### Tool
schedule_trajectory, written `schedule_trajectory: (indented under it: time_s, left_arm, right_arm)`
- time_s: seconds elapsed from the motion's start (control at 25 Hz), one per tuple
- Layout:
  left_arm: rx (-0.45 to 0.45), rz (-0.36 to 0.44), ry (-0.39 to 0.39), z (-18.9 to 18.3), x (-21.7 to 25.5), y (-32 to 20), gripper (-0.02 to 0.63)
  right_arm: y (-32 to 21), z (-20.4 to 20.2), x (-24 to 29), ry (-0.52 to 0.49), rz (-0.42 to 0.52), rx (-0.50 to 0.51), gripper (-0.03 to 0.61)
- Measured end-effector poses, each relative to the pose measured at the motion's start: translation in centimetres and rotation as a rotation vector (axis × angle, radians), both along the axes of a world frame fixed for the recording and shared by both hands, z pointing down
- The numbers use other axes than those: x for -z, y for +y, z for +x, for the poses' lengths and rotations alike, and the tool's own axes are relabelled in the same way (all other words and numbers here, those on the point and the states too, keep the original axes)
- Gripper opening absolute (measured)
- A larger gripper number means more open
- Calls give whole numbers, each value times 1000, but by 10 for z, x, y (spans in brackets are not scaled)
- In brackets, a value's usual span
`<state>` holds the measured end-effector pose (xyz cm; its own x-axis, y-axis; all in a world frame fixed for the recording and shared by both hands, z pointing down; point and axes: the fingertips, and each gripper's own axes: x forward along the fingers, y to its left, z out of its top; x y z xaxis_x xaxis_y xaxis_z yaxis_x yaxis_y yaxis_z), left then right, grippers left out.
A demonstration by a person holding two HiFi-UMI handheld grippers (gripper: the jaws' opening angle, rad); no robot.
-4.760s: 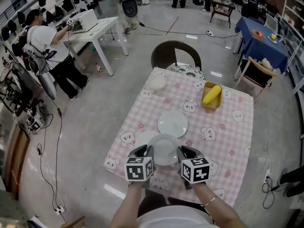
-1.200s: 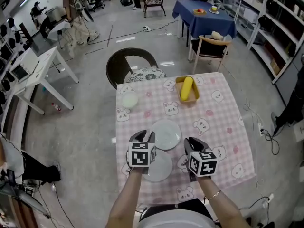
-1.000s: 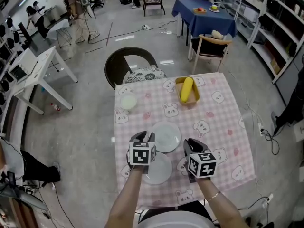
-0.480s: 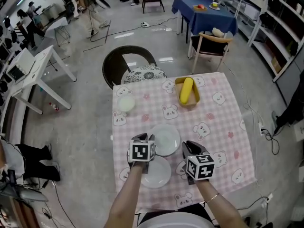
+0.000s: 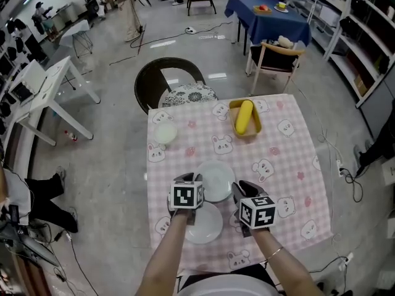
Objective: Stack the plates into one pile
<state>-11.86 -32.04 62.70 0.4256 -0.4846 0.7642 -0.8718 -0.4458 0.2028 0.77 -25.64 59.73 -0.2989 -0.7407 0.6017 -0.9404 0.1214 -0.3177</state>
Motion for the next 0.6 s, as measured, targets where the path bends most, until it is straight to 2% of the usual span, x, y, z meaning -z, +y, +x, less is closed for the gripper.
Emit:
schedule_trajectory:
  time_s: [0.6]
  left_arm:
    - [-16,-10,-9,-1,1,-1,107]
  right_arm:
    - [-23,-8,-31,53,-123,-14,155]
